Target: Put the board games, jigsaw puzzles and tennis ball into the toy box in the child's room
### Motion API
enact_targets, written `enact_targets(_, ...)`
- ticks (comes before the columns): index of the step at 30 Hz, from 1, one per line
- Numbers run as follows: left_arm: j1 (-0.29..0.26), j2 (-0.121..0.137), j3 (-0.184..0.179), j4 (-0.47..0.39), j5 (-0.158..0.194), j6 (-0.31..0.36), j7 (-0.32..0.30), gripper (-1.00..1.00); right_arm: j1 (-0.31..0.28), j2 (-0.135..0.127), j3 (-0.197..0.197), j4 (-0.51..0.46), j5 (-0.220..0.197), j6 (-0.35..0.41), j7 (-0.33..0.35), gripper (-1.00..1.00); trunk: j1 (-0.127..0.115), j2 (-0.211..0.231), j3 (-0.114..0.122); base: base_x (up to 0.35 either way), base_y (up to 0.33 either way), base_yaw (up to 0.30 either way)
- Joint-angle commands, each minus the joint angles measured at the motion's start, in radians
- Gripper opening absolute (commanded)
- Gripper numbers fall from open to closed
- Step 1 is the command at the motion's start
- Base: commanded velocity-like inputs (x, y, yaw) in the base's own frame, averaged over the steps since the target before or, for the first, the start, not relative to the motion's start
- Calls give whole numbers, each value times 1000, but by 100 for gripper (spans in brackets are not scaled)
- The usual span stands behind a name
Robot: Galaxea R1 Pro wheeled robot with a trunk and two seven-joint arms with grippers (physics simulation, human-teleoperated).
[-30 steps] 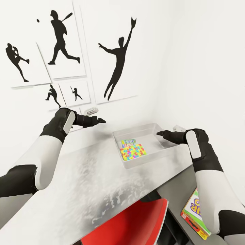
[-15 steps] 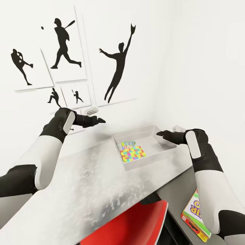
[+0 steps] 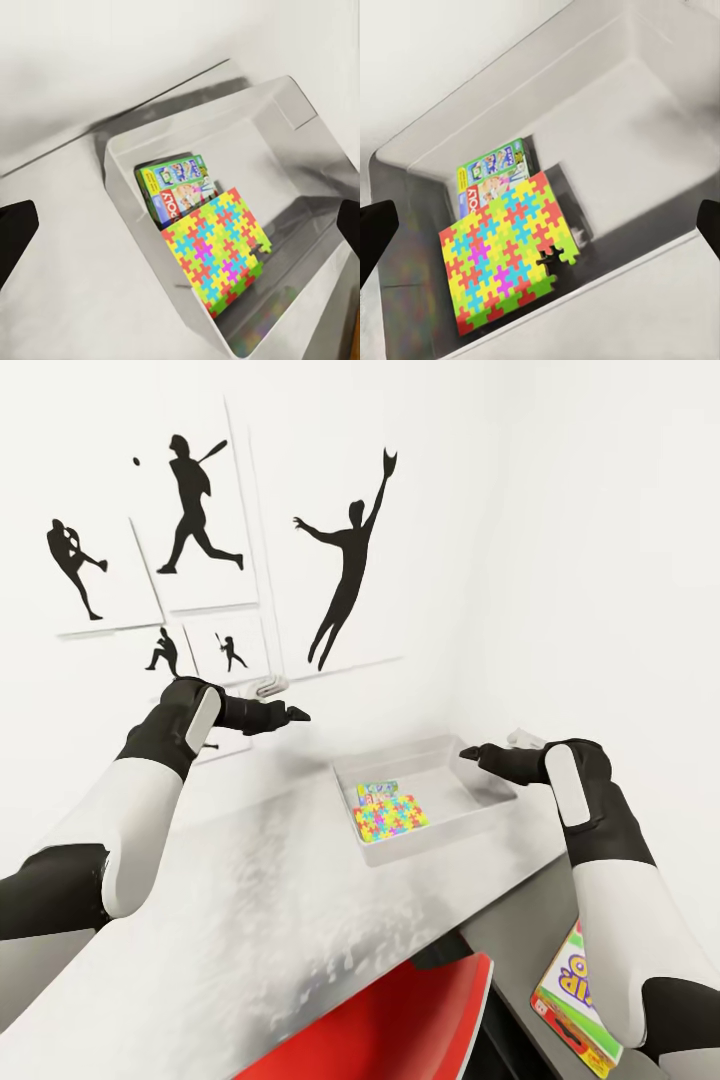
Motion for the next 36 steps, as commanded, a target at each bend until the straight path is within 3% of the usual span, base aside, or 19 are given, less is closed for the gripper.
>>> enact_targets(1,-1,0,2,0,6,7,2,100,-1,0,0,-1,-9,4,-8,100,1,-2,0,0,0,0)
enact_targets(36,6,3,1,0,6,5,-1,100,0,2,2,4,-8,4,-9,100,1,-2,58,0,0,0)
